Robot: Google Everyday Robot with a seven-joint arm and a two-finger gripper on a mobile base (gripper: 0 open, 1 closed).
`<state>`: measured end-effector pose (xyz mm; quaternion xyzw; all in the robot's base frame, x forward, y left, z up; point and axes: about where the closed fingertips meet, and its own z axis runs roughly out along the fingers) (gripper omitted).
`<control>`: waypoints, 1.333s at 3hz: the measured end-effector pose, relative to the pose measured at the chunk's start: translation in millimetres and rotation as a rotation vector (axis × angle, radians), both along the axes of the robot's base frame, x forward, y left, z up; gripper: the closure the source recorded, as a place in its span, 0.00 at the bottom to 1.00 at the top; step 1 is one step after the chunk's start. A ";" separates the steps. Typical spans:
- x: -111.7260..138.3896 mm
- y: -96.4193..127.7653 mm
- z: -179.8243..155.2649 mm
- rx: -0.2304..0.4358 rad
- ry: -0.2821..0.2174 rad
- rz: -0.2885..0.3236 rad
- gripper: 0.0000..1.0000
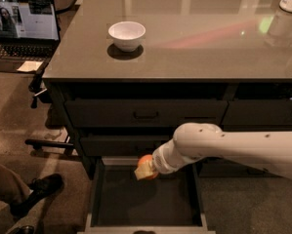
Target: Place orange into bottom drawer
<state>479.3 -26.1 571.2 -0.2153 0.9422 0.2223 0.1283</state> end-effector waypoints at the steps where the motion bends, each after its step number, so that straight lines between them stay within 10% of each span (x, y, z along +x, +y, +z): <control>1: 6.7 29.4 -86.6 -0.003 0.047 0.009 1.00; 4: 34.2 116.6 -305.4 0.063 0.143 -0.008 1.00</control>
Offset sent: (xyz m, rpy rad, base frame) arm 0.0145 0.1139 -0.3227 0.0615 0.2058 -0.0141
